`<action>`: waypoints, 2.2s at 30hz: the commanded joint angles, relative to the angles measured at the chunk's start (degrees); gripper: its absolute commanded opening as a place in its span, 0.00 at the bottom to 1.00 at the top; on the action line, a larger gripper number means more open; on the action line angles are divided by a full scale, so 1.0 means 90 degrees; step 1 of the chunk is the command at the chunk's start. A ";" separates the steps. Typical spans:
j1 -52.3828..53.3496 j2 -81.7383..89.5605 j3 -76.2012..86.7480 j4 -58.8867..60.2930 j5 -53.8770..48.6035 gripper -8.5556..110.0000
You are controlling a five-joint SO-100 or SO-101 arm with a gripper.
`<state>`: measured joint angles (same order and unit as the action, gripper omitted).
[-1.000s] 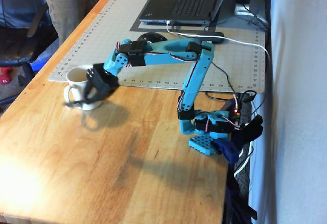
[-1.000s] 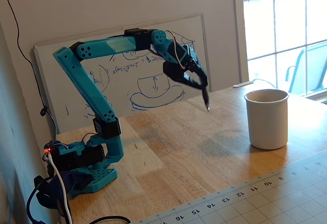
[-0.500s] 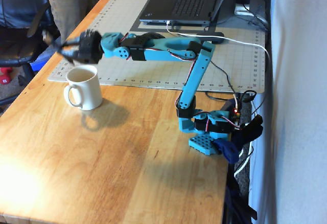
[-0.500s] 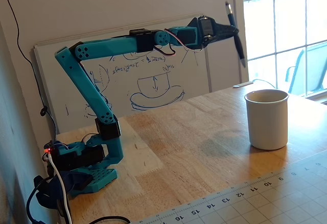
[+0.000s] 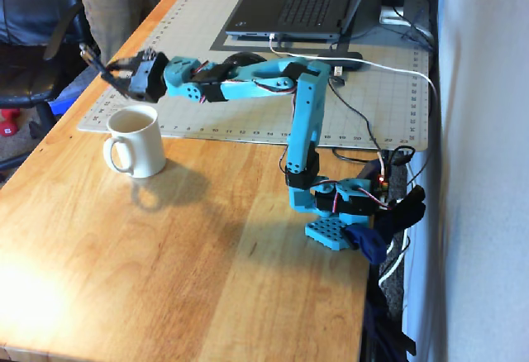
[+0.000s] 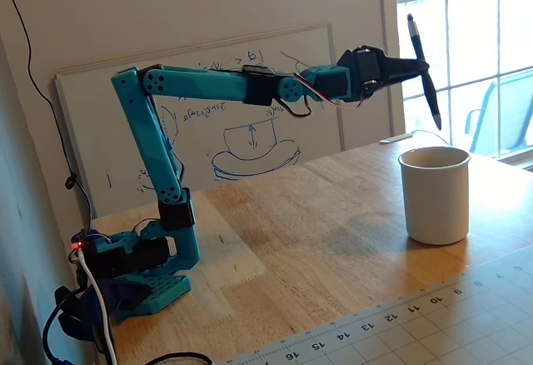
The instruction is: Grasp a pen and put it in a mug.
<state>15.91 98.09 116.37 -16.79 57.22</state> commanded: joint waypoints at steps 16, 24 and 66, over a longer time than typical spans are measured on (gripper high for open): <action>0.0029 0.0000 0.0361 -0.0254 -0.0029 0.08; -0.0049 0.0312 0.0400 -0.0254 0.0039 0.08; -0.1084 0.3330 0.1055 0.2539 -0.2041 0.09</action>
<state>8.44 120.67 125.07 -0.70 47.29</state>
